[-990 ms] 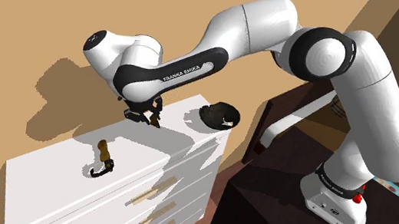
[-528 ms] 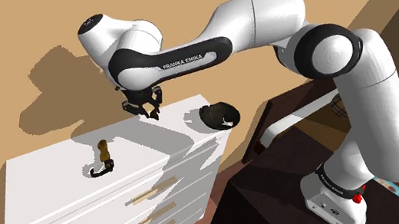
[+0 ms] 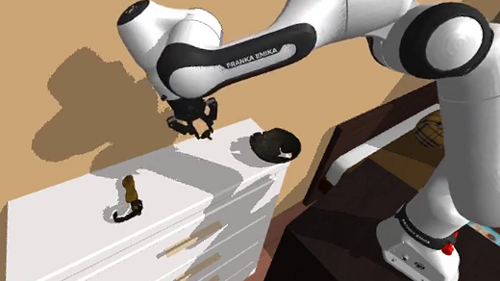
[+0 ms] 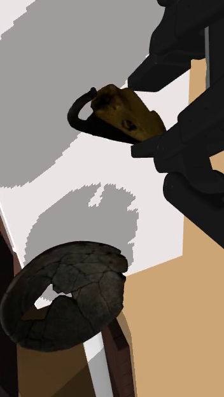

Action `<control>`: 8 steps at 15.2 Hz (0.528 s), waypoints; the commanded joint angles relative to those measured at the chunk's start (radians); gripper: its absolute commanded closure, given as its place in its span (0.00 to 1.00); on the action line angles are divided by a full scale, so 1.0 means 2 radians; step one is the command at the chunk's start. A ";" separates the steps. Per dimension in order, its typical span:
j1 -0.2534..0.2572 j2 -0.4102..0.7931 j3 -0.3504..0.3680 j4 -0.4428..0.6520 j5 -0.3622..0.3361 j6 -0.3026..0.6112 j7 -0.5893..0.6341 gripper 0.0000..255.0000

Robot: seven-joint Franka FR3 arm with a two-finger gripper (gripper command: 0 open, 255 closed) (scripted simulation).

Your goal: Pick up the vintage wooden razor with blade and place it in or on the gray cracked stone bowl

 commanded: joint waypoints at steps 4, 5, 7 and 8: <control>-0.069 -0.105 0.012 -0.155 0.028 0.063 -0.019 1.00; -0.081 -0.124 0.013 -0.181 0.034 0.074 -0.026 1.00; -0.103 -0.163 0.013 -0.230 0.046 0.095 -0.041 1.00; -0.113 -0.182 0.013 -0.253 0.053 0.105 -0.050 1.00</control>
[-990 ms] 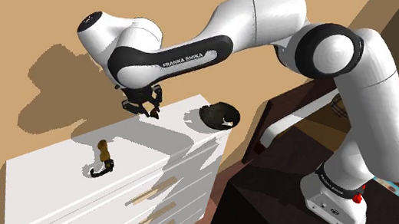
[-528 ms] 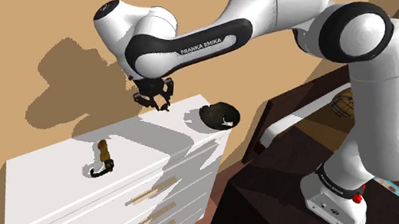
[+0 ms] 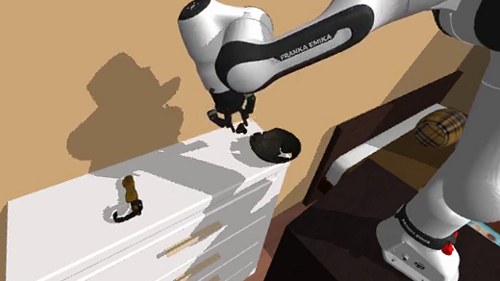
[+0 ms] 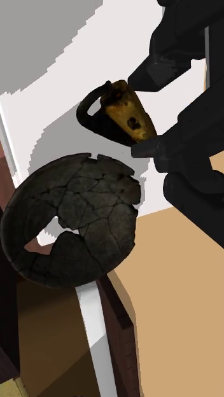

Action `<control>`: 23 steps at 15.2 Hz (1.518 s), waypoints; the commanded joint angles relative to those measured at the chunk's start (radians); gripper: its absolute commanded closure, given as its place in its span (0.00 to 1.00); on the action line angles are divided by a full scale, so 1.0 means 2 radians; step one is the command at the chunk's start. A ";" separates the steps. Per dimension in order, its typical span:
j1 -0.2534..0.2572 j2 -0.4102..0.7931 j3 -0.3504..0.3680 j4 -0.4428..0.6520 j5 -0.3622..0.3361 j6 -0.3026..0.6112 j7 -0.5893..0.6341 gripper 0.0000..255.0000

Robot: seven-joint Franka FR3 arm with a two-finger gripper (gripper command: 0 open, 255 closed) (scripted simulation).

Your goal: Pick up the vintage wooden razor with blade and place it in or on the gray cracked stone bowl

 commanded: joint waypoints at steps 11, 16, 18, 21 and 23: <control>-0.074 -0.173 -0.028 -0.211 0.056 0.096 -0.101 1.00; -0.075 -0.153 -0.028 -0.226 0.041 0.125 -0.084 1.00; -0.075 -0.144 -0.028 -0.230 0.035 0.136 -0.076 1.00; -0.075 -0.129 -0.029 -0.237 0.023 0.153 -0.064 1.00; -0.075 -0.119 -0.029 -0.241 0.015 0.163 -0.056 1.00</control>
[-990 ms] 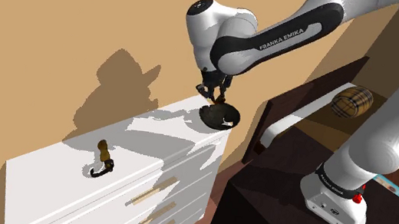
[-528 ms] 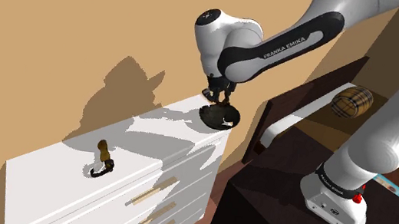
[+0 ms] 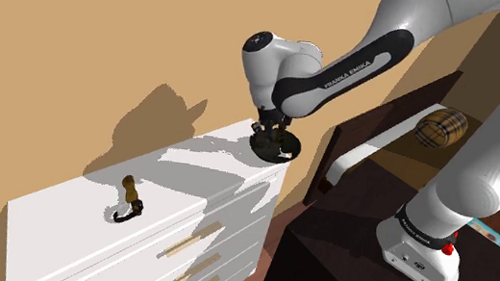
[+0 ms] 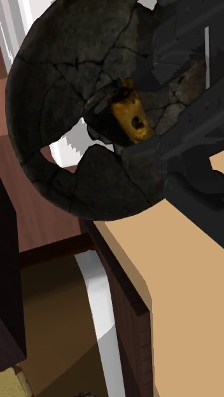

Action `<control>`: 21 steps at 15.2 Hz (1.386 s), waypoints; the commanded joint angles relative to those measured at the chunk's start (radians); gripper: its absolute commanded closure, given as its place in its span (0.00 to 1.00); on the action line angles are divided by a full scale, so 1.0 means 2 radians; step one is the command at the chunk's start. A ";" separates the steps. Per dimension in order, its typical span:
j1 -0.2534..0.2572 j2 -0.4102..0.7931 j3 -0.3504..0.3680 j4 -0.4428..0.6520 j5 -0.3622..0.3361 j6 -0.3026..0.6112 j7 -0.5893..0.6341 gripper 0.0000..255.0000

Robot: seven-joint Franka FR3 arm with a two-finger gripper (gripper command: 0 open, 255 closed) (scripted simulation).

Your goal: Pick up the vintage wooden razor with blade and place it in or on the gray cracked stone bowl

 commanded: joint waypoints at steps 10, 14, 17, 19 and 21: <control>0.000 0.016 -0.001 -0.008 -0.014 0.019 0.015 1.00; 0.000 0.016 -0.001 -0.007 -0.014 0.019 0.014 0.00; 0.002 0.008 0.002 0.000 -0.005 0.004 0.009 0.00; 0.006 -0.007 0.008 0.019 0.012 -0.026 -0.002 0.00; 0.008 -0.012 0.009 0.027 0.018 -0.038 -0.005 0.00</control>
